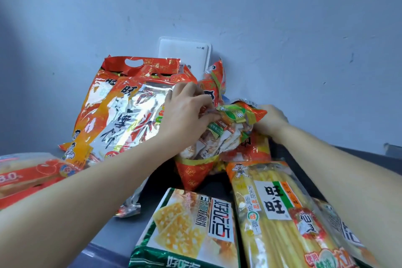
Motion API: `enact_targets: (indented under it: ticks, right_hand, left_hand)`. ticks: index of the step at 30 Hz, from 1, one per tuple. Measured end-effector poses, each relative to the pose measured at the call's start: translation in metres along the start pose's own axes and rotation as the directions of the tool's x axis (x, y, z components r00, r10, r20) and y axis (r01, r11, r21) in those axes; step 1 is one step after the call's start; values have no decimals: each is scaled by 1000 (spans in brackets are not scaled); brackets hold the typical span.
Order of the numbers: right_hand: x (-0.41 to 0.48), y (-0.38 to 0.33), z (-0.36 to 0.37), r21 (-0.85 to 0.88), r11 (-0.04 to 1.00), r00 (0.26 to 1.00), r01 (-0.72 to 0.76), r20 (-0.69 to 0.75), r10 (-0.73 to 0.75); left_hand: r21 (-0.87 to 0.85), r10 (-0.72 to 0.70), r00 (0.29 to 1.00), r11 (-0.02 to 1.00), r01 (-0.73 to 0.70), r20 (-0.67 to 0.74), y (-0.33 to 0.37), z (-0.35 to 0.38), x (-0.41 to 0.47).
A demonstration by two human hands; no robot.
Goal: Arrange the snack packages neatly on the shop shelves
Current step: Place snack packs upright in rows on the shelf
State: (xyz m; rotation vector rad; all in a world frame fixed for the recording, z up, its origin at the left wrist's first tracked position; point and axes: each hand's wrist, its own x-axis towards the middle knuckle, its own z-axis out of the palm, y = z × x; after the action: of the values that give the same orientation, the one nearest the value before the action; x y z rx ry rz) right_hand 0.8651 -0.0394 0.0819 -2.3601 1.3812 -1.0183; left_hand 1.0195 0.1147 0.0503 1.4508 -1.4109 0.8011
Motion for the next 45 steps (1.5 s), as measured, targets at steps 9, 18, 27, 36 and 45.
enact_targets:
  ticks: [9,18,27,36,45]
  right_hand:
    - [-9,-23,-57,-329,887,685,323,-566,-459]
    - [-20,-13,-89,-333,879,529,342,-705,-473]
    - [-51,-20,-143,-496,826,387,268,-730,-564]
    - [-103,-8,-196,-529,769,280,359,-726,-629]
    - [-162,63,-282,-481,842,391,244,-746,-539]
  left_hand:
    - [425,42,976,895,-132,215,25,15,14]
    - [574,-1,945,795,-197,326,35,28,10]
    - [17,52,956,998,-59,290,79,24,15]
    - [-652,-50,924,695,304,378,154,38,33]
    - [-700,-72,950,660,274,304,280,52,15]
